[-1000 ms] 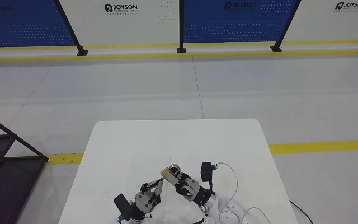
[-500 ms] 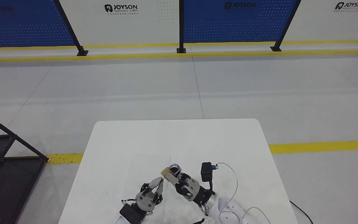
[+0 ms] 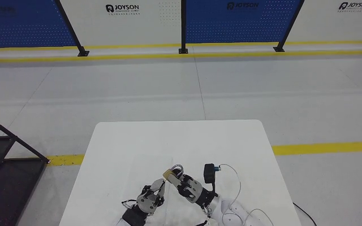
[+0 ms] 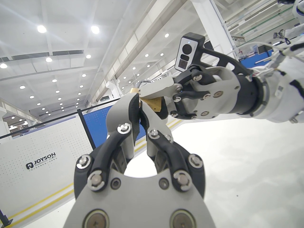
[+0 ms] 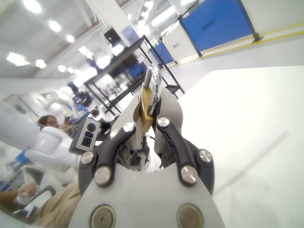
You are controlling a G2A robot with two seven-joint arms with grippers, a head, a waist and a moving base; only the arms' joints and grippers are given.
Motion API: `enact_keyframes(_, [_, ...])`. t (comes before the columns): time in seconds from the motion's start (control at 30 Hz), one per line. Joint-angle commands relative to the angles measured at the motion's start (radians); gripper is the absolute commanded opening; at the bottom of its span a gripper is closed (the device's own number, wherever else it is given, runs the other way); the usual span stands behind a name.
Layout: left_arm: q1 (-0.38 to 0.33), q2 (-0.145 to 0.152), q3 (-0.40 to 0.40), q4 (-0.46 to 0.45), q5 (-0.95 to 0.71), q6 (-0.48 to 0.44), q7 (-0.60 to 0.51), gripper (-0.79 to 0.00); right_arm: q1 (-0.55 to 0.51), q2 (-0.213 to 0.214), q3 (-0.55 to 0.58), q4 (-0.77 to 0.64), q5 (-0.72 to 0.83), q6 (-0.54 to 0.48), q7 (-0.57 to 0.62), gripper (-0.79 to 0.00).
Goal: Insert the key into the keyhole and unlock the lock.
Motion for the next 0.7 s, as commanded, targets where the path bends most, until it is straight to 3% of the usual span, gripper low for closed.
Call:
enact_keyframes(0.0, [-0.001,-0.001,-0.001,0.002,0.009,0.009,0.008,-0.785,-0.001,0.000,0.002,-0.004,0.003,0.000,-0.004,-0.785])
enact_keyframes(0.23, [0.001,-0.003,-0.004,0.000,-0.005,-0.004,0.038,-0.785,-0.007,0.002,0.008,-0.012,0.009,-0.003,-0.014,-0.785])
enact_keyframes(0.27, [0.002,-0.004,-0.005,-0.003,-0.014,-0.008,0.045,0.000,-0.008,0.002,0.008,-0.014,0.008,-0.003,-0.014,-0.785])
enact_keyframes(0.5, [0.022,-0.003,-0.015,-0.027,-0.074,-0.103,0.076,0.000,-0.006,0.004,0.015,-0.016,0.021,0.008,-0.005,-0.785])
enact_keyframes(0.67, [0.068,0.012,-0.049,-0.066,-0.179,-0.312,0.059,0.000,0.013,0.003,0.019,0.006,0.066,0.035,0.052,-0.785])
